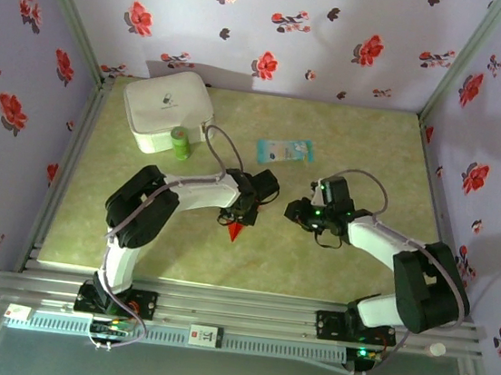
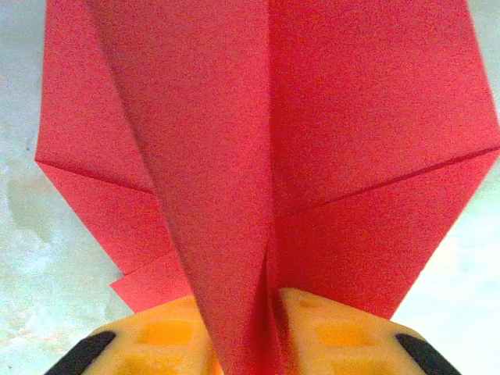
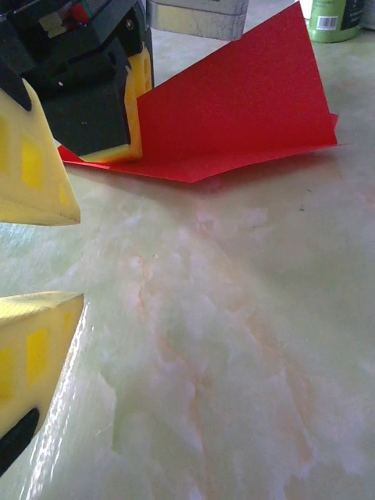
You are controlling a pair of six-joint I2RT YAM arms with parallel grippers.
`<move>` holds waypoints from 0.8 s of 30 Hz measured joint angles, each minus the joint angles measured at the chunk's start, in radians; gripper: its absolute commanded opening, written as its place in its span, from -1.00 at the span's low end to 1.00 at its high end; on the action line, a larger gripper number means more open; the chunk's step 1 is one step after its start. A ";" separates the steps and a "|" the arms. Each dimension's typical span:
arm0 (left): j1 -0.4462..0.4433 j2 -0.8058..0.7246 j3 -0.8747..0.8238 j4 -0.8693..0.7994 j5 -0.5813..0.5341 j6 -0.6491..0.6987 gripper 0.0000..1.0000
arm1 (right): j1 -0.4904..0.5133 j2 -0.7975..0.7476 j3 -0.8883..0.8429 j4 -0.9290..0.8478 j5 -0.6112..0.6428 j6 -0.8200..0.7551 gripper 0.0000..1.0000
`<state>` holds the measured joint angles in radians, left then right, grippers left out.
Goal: Fold a paper plane with a square sheet of paper (pick it up from the middle)
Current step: Move the paper plane to the center of the table.
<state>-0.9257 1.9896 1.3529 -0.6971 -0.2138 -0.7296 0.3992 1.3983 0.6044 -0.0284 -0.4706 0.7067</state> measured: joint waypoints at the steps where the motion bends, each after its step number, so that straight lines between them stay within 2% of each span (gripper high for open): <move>1: 0.000 0.004 0.006 0.000 0.000 -0.006 -0.40 | -0.003 -0.002 -0.002 0.000 0.000 0.000 -0.43; 13: -0.007 0.027 0.042 -0.002 0.002 -0.100 -0.35 | -0.009 -0.010 -0.019 0.001 -0.005 0.000 -0.43; 24: -0.037 0.053 0.087 -0.038 -0.041 -0.198 -0.34 | -0.010 -0.010 -0.019 0.001 -0.005 0.000 -0.42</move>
<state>-0.9623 2.0430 1.4399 -0.7353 -0.2550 -0.9272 0.3897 1.3884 0.5850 -0.0273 -0.4755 0.7071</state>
